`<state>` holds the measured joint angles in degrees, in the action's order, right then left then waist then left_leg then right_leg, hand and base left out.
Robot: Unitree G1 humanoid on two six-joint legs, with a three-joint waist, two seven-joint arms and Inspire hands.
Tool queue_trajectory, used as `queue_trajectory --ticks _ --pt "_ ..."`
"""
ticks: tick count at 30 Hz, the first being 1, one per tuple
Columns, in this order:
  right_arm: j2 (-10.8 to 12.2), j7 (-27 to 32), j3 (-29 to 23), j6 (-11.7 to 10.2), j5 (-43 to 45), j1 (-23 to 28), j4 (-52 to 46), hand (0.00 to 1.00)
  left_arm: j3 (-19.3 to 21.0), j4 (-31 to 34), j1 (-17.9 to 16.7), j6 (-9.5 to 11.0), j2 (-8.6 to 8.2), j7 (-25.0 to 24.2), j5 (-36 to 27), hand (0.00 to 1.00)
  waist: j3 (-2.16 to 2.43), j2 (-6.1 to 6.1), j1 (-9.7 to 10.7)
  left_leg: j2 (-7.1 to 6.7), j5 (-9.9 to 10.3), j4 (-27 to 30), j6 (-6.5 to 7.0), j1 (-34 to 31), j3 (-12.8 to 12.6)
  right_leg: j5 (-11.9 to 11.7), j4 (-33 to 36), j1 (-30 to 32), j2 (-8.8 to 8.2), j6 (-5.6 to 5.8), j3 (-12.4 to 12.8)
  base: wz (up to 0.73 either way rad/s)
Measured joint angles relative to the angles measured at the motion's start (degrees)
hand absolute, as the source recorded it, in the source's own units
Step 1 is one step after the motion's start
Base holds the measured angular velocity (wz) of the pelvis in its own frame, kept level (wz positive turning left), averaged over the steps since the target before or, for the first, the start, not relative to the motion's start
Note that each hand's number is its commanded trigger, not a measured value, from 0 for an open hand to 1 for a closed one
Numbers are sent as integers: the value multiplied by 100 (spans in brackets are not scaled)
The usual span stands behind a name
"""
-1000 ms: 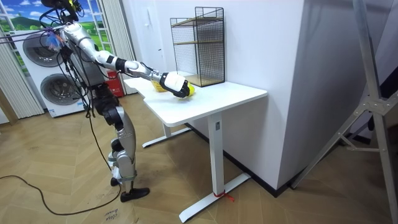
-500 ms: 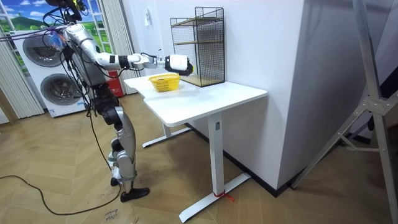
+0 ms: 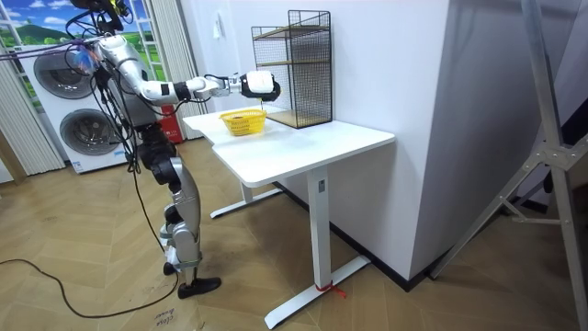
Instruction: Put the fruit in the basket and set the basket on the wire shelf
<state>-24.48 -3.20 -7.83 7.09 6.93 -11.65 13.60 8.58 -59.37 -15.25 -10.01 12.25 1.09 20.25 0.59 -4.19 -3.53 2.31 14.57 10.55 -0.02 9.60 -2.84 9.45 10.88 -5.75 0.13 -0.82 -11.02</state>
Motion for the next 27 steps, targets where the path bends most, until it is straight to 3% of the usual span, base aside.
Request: queue_trajectory --ticks 7,12,18,27 --pt "26 -204 223 -3 92 232 -1249 100 -98 19 -1 74 -9 -8 5 0 -36 -54 -3 -1 0 6 0 -3 -19 1 -12 2 5 0 40 -2" --pt "27 -819 670 -6 263 234 -1688 100 -169 25 68 136 5 -13 -52 0 -41 -129 -16 0 1 -27 0 -35 -23 -9 -1 71 24 1 110 -2" --pt "27 -1375 830 7 266 234 -1702 100 -210 -11 118 139 23 -60 -53 0 -44 -131 -15 6 1 -34 0 -57 -26 -15 -1 88 25 -1 81 0" --pt "28 -1709 901 12 271 234 -1701 100 -330 -13 232 161 37 -43 -94 0 -63 -157 -109 6 1 -29 0 -74 -17 -16 -10 91 21 -1 64 1"
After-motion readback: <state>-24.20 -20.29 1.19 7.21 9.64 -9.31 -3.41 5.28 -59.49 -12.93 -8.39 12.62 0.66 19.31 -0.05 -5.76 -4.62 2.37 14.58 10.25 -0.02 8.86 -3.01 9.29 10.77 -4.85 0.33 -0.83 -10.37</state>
